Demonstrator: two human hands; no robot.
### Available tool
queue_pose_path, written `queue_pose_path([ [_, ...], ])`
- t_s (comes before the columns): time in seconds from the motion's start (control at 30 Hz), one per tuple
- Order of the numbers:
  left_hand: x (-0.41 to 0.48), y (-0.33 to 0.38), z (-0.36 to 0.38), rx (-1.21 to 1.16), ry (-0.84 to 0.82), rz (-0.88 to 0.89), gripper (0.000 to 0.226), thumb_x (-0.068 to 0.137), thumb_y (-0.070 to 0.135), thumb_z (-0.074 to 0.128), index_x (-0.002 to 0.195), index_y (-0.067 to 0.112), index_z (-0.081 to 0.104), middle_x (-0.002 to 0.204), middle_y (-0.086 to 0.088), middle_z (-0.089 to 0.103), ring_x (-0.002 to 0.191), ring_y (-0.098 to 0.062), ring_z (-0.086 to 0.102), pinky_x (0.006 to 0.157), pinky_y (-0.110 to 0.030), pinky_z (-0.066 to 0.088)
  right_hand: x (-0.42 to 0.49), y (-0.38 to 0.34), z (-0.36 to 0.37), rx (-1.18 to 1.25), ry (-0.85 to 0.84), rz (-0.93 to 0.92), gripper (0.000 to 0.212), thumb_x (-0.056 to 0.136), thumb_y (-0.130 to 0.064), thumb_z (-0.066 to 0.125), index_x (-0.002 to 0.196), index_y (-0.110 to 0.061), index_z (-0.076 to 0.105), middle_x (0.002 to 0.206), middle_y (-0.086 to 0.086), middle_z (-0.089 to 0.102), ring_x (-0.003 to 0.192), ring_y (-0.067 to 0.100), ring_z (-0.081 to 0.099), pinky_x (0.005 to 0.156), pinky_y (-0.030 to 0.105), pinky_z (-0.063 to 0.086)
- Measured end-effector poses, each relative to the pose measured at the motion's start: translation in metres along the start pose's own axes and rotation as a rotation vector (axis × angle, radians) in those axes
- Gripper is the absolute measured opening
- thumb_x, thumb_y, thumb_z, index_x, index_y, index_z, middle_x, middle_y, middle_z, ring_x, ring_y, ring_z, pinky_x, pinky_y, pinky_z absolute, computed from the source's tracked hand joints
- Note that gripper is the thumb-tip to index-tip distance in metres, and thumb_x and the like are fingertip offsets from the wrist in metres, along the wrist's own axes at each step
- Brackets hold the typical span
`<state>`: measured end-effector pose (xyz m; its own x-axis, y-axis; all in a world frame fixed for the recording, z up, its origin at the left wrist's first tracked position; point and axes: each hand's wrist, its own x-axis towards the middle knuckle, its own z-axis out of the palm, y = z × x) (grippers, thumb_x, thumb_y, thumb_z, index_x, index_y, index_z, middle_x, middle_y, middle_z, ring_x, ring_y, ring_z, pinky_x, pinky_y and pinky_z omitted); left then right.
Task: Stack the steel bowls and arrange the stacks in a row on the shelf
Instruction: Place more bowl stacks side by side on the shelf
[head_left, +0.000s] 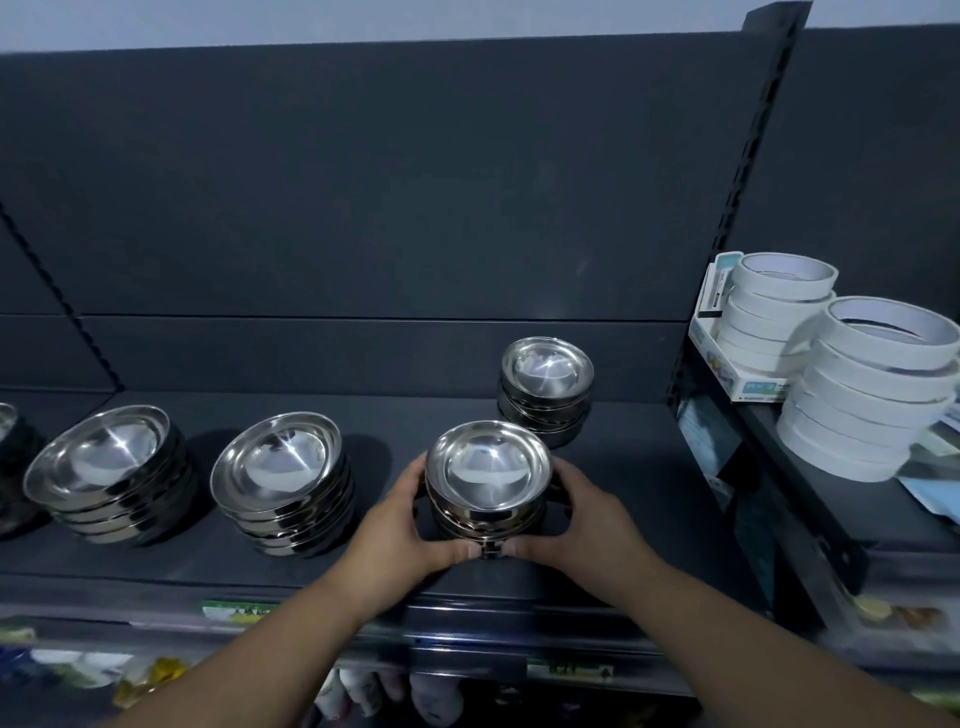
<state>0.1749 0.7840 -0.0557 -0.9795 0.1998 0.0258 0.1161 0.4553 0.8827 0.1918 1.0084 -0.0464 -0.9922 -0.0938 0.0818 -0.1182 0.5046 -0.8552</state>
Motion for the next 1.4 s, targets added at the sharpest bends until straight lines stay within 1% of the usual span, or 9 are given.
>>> queue_pose_path([
  [0.1,-0.002,0.003,-0.001,-0.012,0.040,0.001,0.112,0.055,0.034,0.092,0.146,0.031,0.028,0.134,0.021,0.050,0.126,0.004,0.045,0.109,-0.019,0.033,0.003,-0.002,-0.003,0.016,0.005,-0.012,0.085,0.054,-0.036,0.092,0.121,-0.053,0.044,0.113,-0.035,0.058,0.110,-0.019,0.050,0.091,0.003,0.038],
  [0.2,-0.003,0.005,-0.001,-0.019,0.067,0.021,0.097,0.058,0.026,0.091,0.135,0.041,0.035,0.125,0.030,0.050,0.120,0.012,0.046,0.103,-0.013,0.033,0.006,-0.004,-0.005,0.006,0.014,-0.032,0.083,0.054,-0.036,0.092,0.122,-0.050,0.047,0.113,-0.032,0.060,0.111,-0.017,0.052,0.092,0.005,0.039],
  [0.37,-0.004,0.008,0.001,-0.053,0.082,0.015,0.101,0.058,0.029,0.091,0.140,0.039,0.032,0.125,0.028,0.049,0.123,0.007,0.045,0.105,-0.017,0.033,0.008,-0.006,-0.010,-0.002,0.000,-0.043,0.086,0.055,-0.037,0.092,0.128,-0.044,0.049,0.113,-0.034,0.059,0.110,-0.021,0.049,0.087,-0.004,0.035],
  [0.53,-0.008,0.008,0.009,-0.053,0.108,0.018,0.092,0.055,0.035,0.091,0.121,0.057,0.032,0.125,0.026,0.052,0.121,0.010,0.045,0.107,-0.017,0.032,0.010,-0.005,-0.015,-0.008,-0.031,-0.040,0.085,0.057,-0.027,0.092,0.124,-0.051,0.046,0.109,-0.038,0.057,0.108,-0.024,0.048,0.086,-0.004,0.036],
  [0.63,-0.009,0.004,0.012,-0.068,0.102,0.002,0.104,0.048,0.046,0.087,0.133,0.052,0.028,0.136,0.015,0.050,0.127,0.000,0.046,0.109,-0.023,0.034,0.010,-0.003,-0.015,-0.008,-0.041,-0.032,0.084,0.058,-0.024,0.092,0.114,-0.061,0.042,0.106,-0.041,0.058,0.107,-0.020,0.052,0.087,0.000,0.040],
  [0.83,-0.011,0.008,0.012,-0.075,0.078,0.009,0.109,0.060,0.014,0.090,0.142,0.041,0.024,0.134,0.020,0.049,0.123,0.004,0.048,0.107,-0.019,0.036,0.006,0.003,-0.007,0.019,0.007,-0.046,0.083,0.057,-0.018,0.092,0.112,-0.058,0.045,0.105,-0.039,0.061,0.106,-0.018,0.054,0.088,0.001,0.041],
  [1.0,-0.010,0.008,0.009,-0.063,0.055,0.002,0.111,0.060,0.017,0.090,0.144,0.040,0.023,0.140,0.016,0.048,0.125,0.002,0.048,0.111,-0.026,0.037,0.003,0.002,-0.005,0.038,0.024,-0.054,0.082,0.057,-0.020,0.093,0.113,-0.057,0.045,0.111,-0.034,0.060,0.109,-0.017,0.053,0.090,0.003,0.041],
  [1.2,-0.010,0.014,0.003,-0.027,0.084,0.010,0.111,0.059,0.033,0.089,0.148,0.035,0.023,0.146,0.011,0.041,0.131,-0.001,0.039,0.107,-0.019,0.031,0.007,-0.005,-0.012,0.061,0.007,-0.049,0.093,0.054,-0.031,0.093,0.131,-0.044,0.043,0.116,-0.031,0.058,0.111,-0.021,0.049,0.086,-0.002,0.037],
  [1.4,-0.009,0.018,-0.002,-0.008,0.091,0.016,0.107,0.060,0.031,0.089,0.147,0.036,0.027,0.147,0.012,0.039,0.129,0.002,0.034,0.105,-0.016,0.027,0.010,-0.005,-0.010,0.080,-0.002,-0.057,0.095,0.054,-0.033,0.093,0.136,-0.040,0.044,0.123,-0.027,0.059,0.118,-0.015,0.049,0.092,0.001,0.036],
])
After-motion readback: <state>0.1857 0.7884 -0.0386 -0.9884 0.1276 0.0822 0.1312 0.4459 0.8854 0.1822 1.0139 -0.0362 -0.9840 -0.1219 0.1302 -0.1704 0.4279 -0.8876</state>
